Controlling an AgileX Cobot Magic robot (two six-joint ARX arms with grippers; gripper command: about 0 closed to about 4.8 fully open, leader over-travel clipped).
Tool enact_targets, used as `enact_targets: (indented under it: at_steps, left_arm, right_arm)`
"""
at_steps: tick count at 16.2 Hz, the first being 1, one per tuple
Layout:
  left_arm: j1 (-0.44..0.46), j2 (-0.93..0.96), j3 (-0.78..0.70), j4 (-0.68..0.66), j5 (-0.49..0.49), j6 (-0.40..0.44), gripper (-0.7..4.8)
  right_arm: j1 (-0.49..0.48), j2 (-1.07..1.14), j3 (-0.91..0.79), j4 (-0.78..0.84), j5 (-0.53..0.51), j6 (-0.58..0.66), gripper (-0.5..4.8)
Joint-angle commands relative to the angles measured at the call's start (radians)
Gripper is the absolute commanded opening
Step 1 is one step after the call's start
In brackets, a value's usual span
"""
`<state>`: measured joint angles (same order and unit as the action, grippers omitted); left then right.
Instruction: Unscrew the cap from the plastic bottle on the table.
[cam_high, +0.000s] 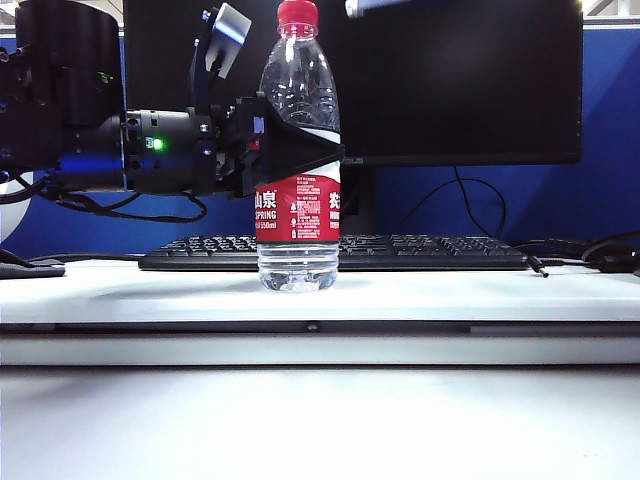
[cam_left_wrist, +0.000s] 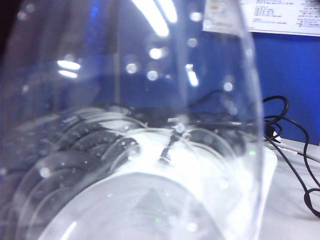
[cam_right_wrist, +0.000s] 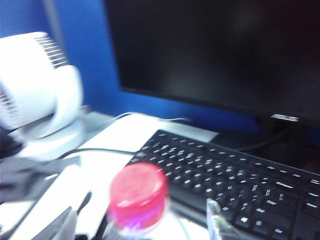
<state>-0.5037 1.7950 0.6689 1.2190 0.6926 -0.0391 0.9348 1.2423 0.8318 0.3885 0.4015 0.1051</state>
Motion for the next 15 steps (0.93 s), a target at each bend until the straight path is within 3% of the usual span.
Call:
enact_targets:
  at_steps: [1, 6, 9, 11, 15]
  left_arm:
    - [-0.003, -0.004, 0.003, 0.010, 0.010, -0.010, 2.68]
    - [-0.003, -0.004, 0.003, 0.010, 0.028, -0.020, 2.68]
    - [-0.003, -0.004, 0.003, 0.008, 0.034, 0.014, 2.68]
    - [-0.003, -0.004, 0.003, 0.006, 0.043, 0.024, 2.68]
    - [-0.003, -0.004, 0.003, -0.020, 0.050, 0.029, 2.68]
  right_arm:
    - [0.003, 0.057, 0.006, 0.129, 0.033, 0.004, 3.36]
    - [0.013, 0.119, 0.008, 0.203, 0.028, 0.004, 3.36]
    - [0.013, 0.142, 0.008, 0.223, 0.035, 0.004, 3.30]
    - [0.013, 0.142, 0.008, 0.224, 0.034, 0.003, 2.52]
    - [0.012, 0.142, 0.008, 0.229, 0.034, 0.003, 1.98]
